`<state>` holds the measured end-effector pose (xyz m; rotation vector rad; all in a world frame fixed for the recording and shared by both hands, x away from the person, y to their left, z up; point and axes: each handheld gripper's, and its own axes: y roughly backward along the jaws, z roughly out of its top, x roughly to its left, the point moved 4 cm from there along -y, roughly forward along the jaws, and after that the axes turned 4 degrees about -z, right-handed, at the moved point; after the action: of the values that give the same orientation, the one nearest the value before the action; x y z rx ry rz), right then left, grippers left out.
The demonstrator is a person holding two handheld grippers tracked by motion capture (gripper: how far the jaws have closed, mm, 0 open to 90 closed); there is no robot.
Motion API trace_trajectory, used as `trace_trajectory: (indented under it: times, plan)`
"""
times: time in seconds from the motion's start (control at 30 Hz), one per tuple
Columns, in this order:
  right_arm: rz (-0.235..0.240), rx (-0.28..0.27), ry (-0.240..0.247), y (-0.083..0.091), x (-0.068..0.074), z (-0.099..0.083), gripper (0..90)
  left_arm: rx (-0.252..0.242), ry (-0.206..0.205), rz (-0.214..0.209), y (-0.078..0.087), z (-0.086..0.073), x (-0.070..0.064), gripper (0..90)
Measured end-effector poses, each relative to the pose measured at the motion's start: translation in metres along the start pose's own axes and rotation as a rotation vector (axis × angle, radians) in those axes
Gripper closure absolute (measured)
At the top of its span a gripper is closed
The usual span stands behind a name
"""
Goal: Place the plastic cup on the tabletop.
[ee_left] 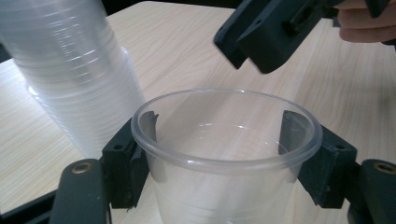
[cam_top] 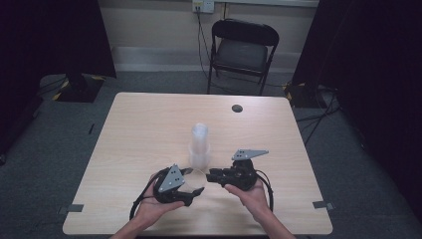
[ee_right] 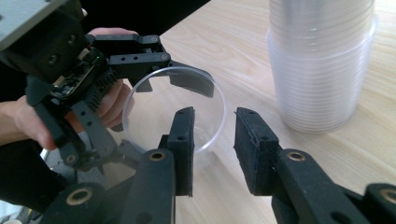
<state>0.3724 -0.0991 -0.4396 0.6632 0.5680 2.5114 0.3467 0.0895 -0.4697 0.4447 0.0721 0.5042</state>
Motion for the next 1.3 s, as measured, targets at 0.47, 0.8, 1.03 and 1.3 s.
trace_trajectory:
  times: [0.47, 0.8, 1.03, 1.3]
  plan:
    - [-0.036, -0.024, 0.023, 0.015, -0.007, 0.0, 65.2, -0.082, 0.11, 0.036, 0.012, 0.002, 0.021, 28.2]
    - [-0.071, -0.039, 0.017, 0.024, -0.014, -0.005, 62.9, -0.128, 0.216, 0.092, 0.018, 0.0, 0.04, 28.2]
    - [-0.085, -0.031, -0.02, 0.029, -0.027, -0.014, 58.4, -0.138, 0.272, 0.173, 0.023, 0.002, 0.058, 28.2]
    - [-0.16, -0.024, -0.032, 0.045, -0.038, -0.03, 50.5, -0.135, 0.299, 0.245, 0.028, 0.0, 0.074, 28.3]
